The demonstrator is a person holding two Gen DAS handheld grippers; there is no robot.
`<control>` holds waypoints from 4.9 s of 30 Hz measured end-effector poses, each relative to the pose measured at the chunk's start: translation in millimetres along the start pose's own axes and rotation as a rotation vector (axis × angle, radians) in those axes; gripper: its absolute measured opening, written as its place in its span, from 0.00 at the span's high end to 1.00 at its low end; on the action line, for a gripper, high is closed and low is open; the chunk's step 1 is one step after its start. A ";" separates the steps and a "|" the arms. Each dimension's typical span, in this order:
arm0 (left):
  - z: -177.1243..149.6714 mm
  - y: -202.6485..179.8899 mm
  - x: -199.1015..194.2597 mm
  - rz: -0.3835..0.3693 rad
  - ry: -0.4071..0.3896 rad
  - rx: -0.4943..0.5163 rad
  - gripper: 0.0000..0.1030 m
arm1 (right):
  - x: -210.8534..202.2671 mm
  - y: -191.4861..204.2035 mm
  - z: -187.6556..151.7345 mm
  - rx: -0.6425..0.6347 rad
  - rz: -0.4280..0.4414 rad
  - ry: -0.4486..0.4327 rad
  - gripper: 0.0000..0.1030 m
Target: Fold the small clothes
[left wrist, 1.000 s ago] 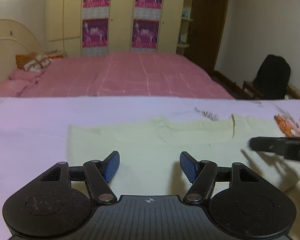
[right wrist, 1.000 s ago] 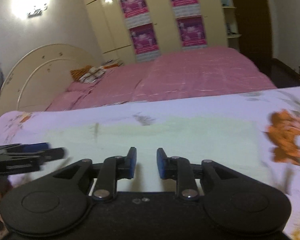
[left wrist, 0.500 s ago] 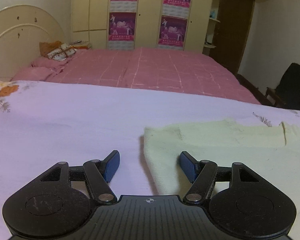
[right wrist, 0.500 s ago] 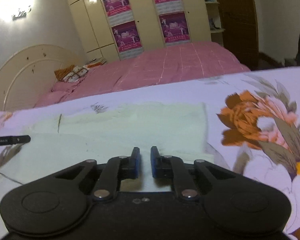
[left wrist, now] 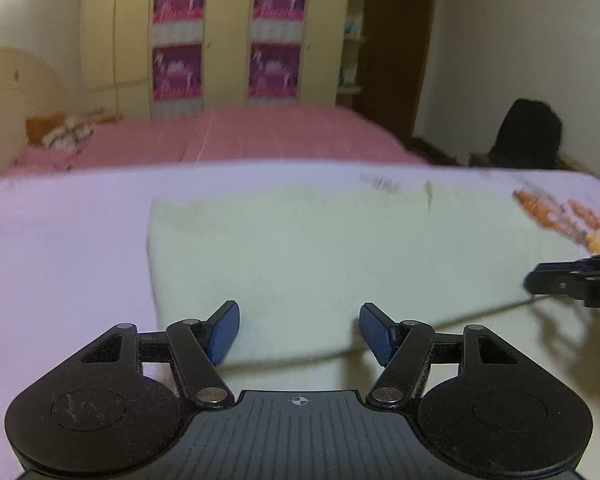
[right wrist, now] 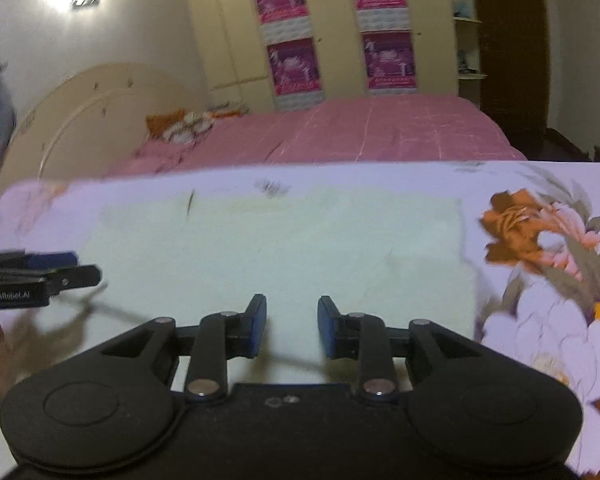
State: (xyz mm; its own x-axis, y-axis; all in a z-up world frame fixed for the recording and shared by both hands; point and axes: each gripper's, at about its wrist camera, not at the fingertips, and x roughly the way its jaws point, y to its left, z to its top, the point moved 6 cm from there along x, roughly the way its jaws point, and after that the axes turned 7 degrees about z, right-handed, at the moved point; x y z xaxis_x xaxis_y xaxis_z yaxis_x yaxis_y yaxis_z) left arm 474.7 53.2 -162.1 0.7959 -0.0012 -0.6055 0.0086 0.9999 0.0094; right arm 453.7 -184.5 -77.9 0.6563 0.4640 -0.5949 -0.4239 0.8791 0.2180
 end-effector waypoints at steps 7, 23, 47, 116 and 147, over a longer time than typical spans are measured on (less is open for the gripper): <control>0.4 3.7 -8.6 0.033 0.021 0.043 0.36 | -16.5 -30.7 -10.6 0.049 -0.121 -0.014 0.78; 6.1 -8.2 -15.5 0.125 0.053 0.136 0.14 | -32.4 -54.6 -7.6 0.109 -0.161 -0.024 0.74; -89.5 10.8 -151.2 0.133 0.125 0.075 0.12 | -148.9 -30.2 -91.7 0.225 -0.128 0.024 0.63; -110.1 92.7 -239.4 -0.400 0.021 -0.732 0.97 | -245.0 4.7 -134.2 0.657 0.264 -0.183 0.96; 53.6 101.3 36.3 -0.241 0.067 -0.664 0.11 | 35.2 -136.1 24.4 0.795 0.328 -0.175 0.47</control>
State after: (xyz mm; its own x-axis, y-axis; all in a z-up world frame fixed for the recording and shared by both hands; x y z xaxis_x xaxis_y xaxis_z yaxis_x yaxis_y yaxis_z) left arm 536.9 153.8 -140.4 0.7791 -0.2441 -0.5774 -0.2081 0.7681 -0.6055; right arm 549.7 -285.1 -109.6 0.6914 0.6595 -0.2949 -0.0906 0.4841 0.8703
